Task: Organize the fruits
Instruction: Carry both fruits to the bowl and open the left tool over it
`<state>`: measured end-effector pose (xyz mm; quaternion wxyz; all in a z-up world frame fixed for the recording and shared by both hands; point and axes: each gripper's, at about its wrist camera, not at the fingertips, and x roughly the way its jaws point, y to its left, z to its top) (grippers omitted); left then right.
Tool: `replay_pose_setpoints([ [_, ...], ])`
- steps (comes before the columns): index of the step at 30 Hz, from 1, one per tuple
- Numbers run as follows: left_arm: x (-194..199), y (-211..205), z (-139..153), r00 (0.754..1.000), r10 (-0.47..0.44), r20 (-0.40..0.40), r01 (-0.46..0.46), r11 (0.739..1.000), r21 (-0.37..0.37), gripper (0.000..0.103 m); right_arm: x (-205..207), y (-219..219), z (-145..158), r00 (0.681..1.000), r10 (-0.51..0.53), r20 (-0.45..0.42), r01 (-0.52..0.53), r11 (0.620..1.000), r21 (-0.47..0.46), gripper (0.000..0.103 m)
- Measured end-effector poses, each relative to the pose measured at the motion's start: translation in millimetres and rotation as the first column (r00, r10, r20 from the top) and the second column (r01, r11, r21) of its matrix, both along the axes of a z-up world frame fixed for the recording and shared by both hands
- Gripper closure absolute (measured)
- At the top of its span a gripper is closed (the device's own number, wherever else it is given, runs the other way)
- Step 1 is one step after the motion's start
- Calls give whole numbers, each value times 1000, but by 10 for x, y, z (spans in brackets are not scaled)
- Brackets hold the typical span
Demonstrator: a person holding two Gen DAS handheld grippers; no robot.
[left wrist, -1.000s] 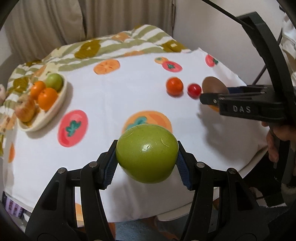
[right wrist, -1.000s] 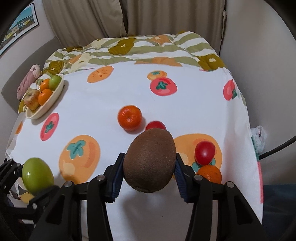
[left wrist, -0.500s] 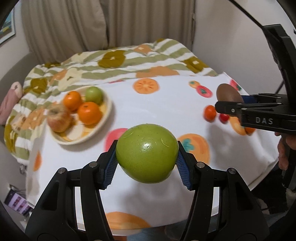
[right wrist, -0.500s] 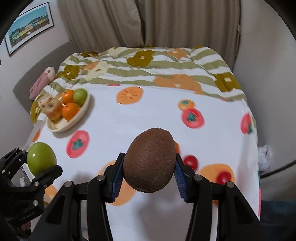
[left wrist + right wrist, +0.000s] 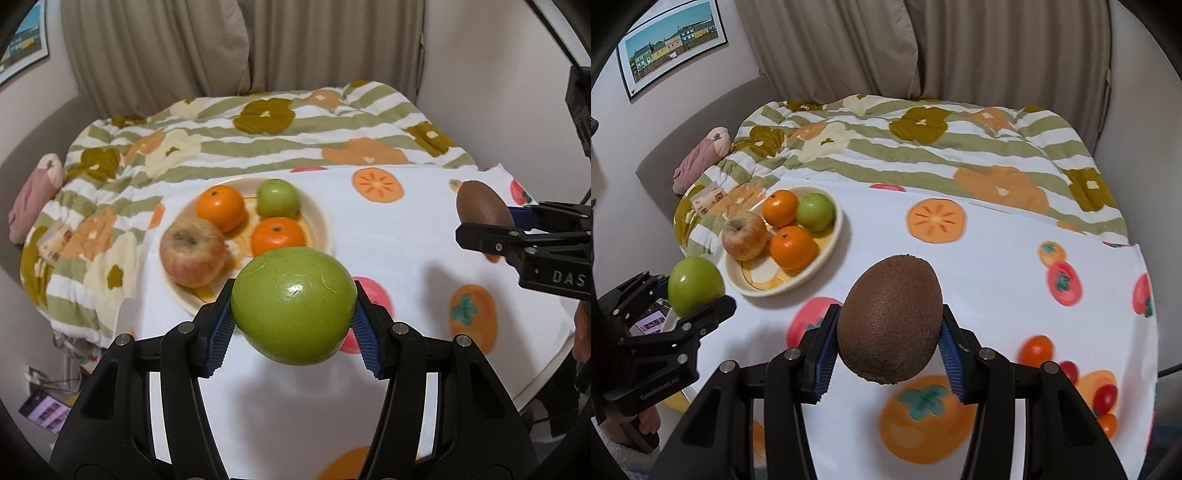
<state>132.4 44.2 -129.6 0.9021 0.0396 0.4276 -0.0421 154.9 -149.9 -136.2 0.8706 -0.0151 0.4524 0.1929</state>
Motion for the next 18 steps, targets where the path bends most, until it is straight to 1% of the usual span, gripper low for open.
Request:
replay_pose_setpoints([
  [4,175,173,-104,1000,-22,-22,22,1000,-4,41,83,260,-22,1000,3,-8,-3,1000,3,56],
  [11,462,353,-310,996,-68,-55,69,997,25,41,240,595,-84,999,-26,-25,27,1000,13,56],
  [14,565,381,-400,994,-90,-66,93,995,41,41,297,680,-117,999,-42,-34,42,999,17,56],
  [18,615,313,-434,987,-151,-50,155,985,75,41,360,751,-155,997,-59,-43,60,998,17,56],
])
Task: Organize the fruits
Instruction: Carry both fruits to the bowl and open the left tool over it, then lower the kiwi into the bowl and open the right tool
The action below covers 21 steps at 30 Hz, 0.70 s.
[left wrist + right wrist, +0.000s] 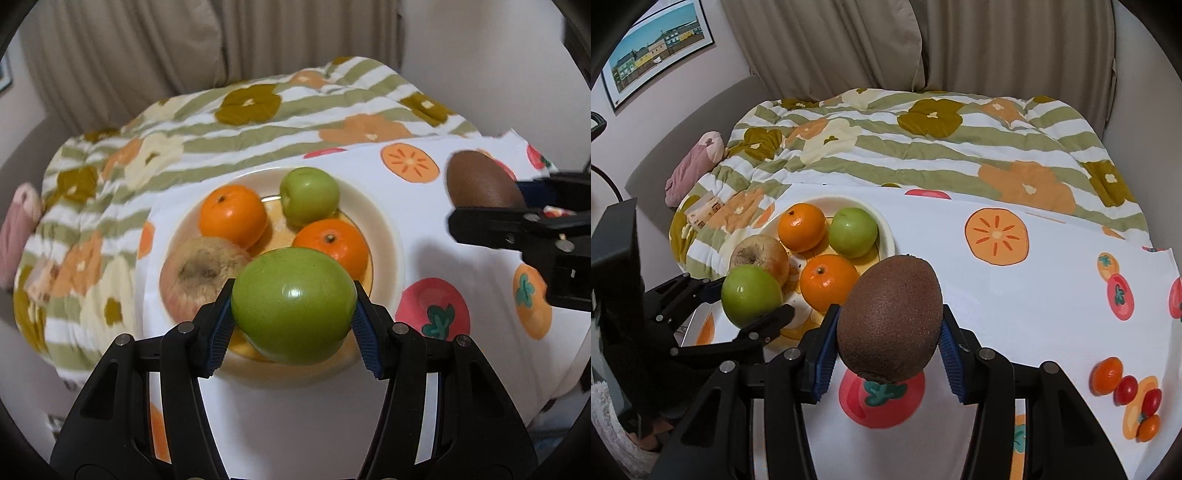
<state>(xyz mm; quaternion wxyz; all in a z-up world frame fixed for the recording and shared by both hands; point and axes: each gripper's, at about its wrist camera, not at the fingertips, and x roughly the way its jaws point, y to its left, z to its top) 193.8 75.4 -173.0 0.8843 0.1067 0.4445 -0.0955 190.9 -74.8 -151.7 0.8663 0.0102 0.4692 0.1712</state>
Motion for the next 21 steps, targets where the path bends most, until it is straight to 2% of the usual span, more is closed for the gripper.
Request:
replay_pose_setpoints([
  [3,24,-68,-42,1000,-26,-2,26,999,21,41,40,23,-12,1000,-17,-5,17,1000,-1,56],
  [10,93,43,31,1000,-9,5,9,999,-47,40,91,23,9,999,-45,-3,45,999,-5,56],
  [11,84,67,46,1000,-8,7,8,998,-58,34,103,22,10,999,-45,-3,45,999,-6,56],
  [12,62,86,61,1000,-3,13,4,998,-61,20,117,25,14,999,-45,-3,45,999,-7,56],
  [14,-17,147,119,999,14,40,-11,997,-72,4,122,30,14,999,-43,-4,43,999,-6,56],
  [15,-58,172,147,999,19,50,-15,997,-81,1,113,24,12,999,-43,-3,43,999,-5,56],
  [21,-211,302,180,998,39,42,-36,995,-88,1,201,175,47,1000,-2,0,2,1000,-3,56],
])
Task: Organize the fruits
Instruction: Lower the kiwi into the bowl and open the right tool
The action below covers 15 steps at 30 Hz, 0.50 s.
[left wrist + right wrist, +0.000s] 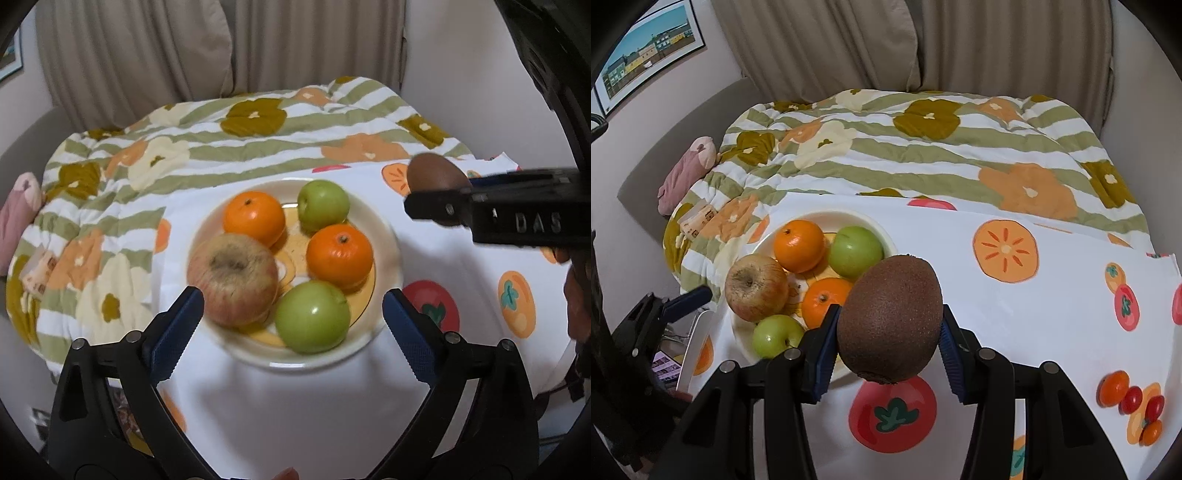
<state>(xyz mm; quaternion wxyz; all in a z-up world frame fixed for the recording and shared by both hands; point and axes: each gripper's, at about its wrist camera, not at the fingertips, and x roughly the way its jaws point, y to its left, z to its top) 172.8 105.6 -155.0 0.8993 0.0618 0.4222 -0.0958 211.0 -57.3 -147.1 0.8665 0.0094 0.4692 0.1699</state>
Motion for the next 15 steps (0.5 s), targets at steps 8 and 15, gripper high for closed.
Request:
replay_pose_setpoints([
  [8,-47,222,6,998,56,-9,-56,998,5,1,153,355,6,996,87,0,-87,996,25,56],
  [15,-43,407,-24,996,83,-19,-83,996,19,1,276,729,-135,986,167,-25,-166,986,23,56],
])
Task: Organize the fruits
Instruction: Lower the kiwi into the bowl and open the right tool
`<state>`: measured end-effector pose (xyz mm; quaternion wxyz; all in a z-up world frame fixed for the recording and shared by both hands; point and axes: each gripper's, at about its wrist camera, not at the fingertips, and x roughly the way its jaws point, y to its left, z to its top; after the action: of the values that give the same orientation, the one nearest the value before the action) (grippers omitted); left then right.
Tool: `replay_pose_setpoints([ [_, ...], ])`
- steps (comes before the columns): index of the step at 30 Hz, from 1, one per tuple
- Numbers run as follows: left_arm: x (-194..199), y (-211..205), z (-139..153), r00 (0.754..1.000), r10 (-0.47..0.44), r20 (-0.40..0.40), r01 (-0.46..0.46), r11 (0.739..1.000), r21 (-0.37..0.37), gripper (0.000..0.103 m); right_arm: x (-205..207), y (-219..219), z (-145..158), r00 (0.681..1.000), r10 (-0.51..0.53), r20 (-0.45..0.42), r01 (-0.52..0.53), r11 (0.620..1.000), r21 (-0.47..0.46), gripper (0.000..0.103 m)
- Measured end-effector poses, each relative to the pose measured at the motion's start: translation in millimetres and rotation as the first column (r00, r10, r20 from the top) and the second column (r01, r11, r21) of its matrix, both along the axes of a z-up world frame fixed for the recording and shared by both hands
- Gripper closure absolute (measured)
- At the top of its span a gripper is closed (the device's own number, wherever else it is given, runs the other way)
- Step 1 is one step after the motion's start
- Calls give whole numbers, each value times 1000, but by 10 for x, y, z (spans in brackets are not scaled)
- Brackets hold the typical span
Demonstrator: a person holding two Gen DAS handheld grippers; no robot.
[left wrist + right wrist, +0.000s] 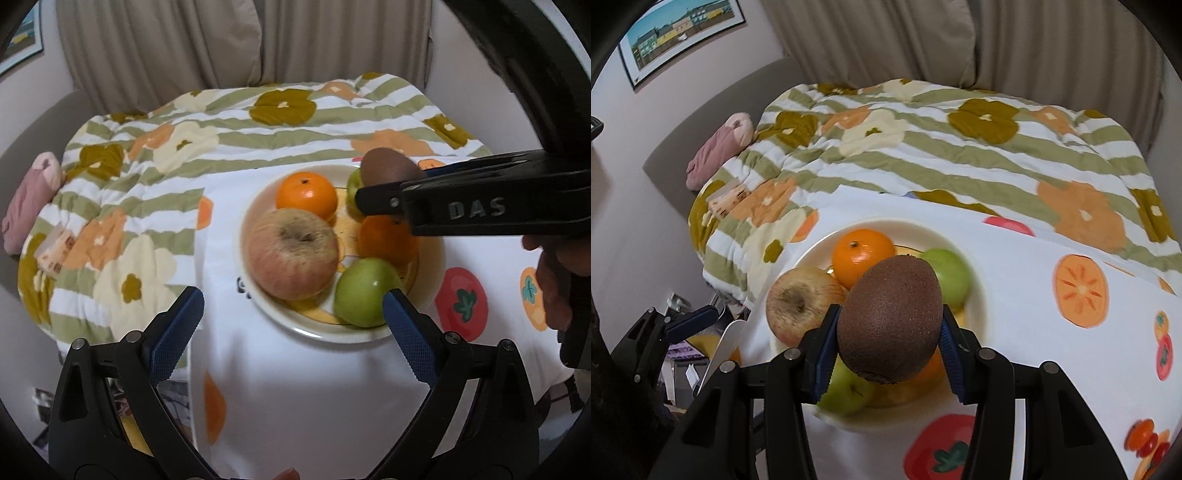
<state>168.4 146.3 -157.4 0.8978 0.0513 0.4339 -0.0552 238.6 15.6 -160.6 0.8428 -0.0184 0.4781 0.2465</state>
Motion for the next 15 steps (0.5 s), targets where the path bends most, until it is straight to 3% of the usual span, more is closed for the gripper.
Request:
replay_pose_setpoints([
  [15,-9,196,-81,1000,7,-19,-7,999,-42,1,104,173,-213,999,18,-47,-17,1000,21,53],
])
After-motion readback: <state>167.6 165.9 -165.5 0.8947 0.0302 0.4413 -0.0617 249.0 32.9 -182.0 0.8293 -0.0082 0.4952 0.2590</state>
